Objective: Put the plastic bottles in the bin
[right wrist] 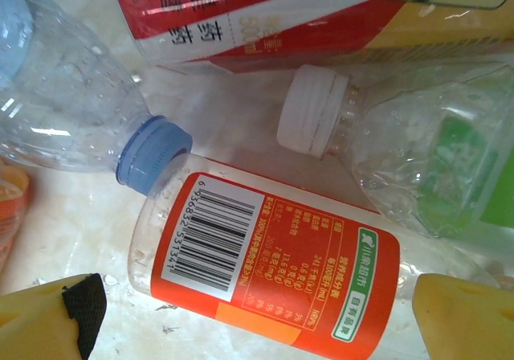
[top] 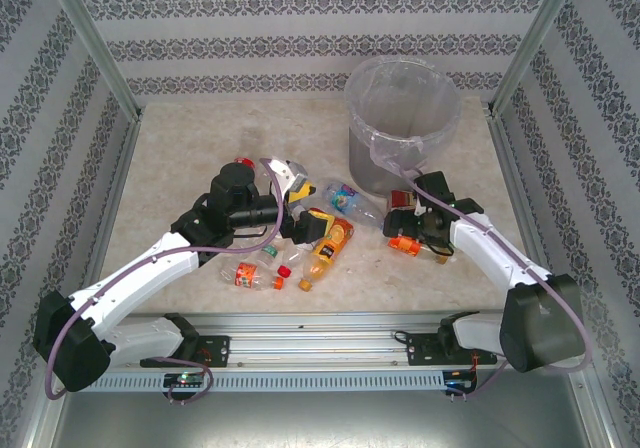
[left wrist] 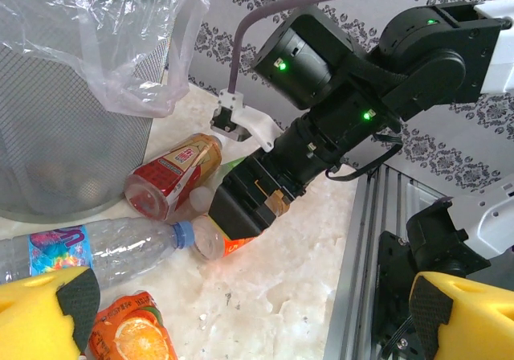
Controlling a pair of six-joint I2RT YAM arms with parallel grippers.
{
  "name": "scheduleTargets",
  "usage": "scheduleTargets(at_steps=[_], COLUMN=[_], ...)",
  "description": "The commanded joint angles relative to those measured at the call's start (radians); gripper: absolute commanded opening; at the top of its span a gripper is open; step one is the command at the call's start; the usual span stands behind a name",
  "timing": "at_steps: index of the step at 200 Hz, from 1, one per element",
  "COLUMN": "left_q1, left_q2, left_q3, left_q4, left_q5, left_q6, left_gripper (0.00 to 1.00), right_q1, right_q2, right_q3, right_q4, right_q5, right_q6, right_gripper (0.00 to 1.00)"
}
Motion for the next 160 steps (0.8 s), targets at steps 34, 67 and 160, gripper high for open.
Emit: scheduleTargets(at_steps=[34,67,160], left_q1=[-0.006,-0.007,-0.012], left_q2=[-0.001,-0.006,-0.010], left_q3=[0.031,0.030,0.031], left_q4=[-0.018,-0.019,-0.019], left_q5=[0.012,0.012,0.012], left_q6=[0.028,0.029,0.033], left_gripper=[1.00,1.00,1.00], right_q1=[0.035,0.075,0.163], right_q2=[0.002,0.004,-0.101], right_q3=[-0.028,-0.033,-0.047], right_q4=[0.003,-0.018,-0.053], right_q5=[0.010,0.021,0.102], right_q6=[-0.010,-0.015,0.033], right_gripper=[0.98,0.98,0.98])
